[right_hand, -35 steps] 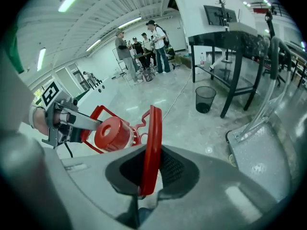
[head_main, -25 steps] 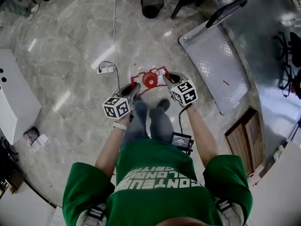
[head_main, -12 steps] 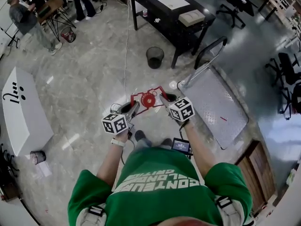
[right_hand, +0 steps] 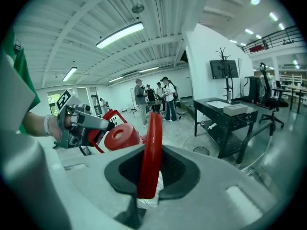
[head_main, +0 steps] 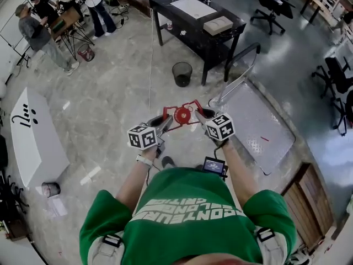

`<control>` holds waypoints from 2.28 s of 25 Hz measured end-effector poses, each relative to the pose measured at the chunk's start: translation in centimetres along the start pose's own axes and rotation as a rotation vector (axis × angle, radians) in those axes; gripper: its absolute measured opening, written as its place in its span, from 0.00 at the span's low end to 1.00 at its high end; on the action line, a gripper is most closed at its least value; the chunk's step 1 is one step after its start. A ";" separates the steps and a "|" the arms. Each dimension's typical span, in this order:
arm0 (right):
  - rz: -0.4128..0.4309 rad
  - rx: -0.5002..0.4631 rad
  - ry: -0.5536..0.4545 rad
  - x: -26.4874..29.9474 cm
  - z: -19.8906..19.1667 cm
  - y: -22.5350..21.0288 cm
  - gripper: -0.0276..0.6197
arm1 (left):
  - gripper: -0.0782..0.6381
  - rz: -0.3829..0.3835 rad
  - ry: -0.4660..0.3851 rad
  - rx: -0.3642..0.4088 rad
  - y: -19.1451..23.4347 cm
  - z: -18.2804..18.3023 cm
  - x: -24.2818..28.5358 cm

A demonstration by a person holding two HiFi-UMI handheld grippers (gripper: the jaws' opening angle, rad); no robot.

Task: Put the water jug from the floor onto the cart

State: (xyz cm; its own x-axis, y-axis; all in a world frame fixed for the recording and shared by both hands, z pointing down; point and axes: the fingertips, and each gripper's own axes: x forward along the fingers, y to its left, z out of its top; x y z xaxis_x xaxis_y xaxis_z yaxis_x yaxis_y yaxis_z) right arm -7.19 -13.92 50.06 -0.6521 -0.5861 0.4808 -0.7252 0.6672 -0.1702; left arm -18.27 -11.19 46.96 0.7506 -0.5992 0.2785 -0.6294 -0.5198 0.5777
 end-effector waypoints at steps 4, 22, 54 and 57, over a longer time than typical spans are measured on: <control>-0.072 0.040 -0.011 -3.9 -2.1 -1.9 0.11 | 0.23 -0.071 0.048 0.020 -3.0 -1.6 2.8; -0.648 0.316 -0.102 -31.4 -14.2 -8.7 0.11 | 0.23 -0.587 0.415 0.160 -25.1 -12.8 17.3; -0.775 0.407 -0.171 -38.9 -18.9 -6.7 0.12 | 0.23 -0.712 0.528 0.224 -32.4 -17.8 17.8; -0.774 0.413 -0.176 -39.3 -19.1 -6.8 0.12 | 0.23 -0.710 0.529 0.229 -32.9 -18.1 17.9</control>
State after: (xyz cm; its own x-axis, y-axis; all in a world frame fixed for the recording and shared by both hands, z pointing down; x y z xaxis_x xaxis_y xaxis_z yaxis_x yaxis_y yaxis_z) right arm 27.61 13.31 48.73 0.0528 -0.8881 0.4567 -0.9759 -0.1428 -0.1650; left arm 19.57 6.18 46.82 0.9354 0.2352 0.2639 0.0330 -0.8013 0.5974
